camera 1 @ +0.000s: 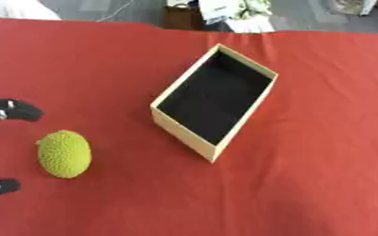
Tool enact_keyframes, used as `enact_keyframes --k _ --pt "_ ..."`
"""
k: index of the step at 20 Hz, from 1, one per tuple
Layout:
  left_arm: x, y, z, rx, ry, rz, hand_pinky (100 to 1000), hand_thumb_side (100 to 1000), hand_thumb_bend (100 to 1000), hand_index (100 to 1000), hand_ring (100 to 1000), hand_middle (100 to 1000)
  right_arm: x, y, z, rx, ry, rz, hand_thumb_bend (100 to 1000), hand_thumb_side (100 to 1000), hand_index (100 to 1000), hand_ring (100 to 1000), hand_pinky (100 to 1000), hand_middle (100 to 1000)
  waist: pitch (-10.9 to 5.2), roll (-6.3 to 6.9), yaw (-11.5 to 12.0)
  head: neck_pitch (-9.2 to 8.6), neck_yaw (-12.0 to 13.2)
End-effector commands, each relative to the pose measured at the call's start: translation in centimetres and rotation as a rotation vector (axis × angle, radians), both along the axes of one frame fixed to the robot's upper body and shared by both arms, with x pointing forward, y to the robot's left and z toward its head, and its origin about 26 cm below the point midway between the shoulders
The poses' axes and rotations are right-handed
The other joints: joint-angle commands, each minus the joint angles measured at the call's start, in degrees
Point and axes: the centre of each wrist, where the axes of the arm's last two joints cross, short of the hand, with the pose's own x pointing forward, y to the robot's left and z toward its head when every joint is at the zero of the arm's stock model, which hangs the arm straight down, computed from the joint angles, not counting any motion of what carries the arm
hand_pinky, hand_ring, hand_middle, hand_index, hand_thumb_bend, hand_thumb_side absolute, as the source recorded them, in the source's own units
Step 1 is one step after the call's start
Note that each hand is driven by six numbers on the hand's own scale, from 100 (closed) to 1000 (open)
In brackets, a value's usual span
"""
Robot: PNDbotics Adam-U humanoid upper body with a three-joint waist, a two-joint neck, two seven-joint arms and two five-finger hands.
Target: Pick up objects on the table and place them in the box.
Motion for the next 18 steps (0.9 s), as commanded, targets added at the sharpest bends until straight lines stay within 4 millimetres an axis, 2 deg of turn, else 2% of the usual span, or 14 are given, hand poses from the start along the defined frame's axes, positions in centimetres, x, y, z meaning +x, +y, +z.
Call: enact_keyframes --k 1,8,18 --pt "0.2 -0.3 0.6 0.4 -0.024 -0.346 895 232 560 902 866 843 -0.4 0.0 0.7 -0.005 -0.031 0.008 100 530 547 930 795 520 -0.91 0.38 -0.1 -0.46 0.4" --pt "1.0 -1.1 0.1 0.429 -0.019 -0.351 893 218 563 901 868 845 -0.4 0.0 0.6 -0.003 -0.03 0.011 100 530 547 931 796 519 -0.96 0.45 -0.3 -0.48 0.6" --pt "2.1 -1.2 -1.0 0.466 0.008 -0.325 898 249 584 904 870 848 -0.4 0.1 0.5 0.001 -0.027 0.017 100 530 547 933 797 519 -0.99 0.35 -0.4 -0.46 0.9"
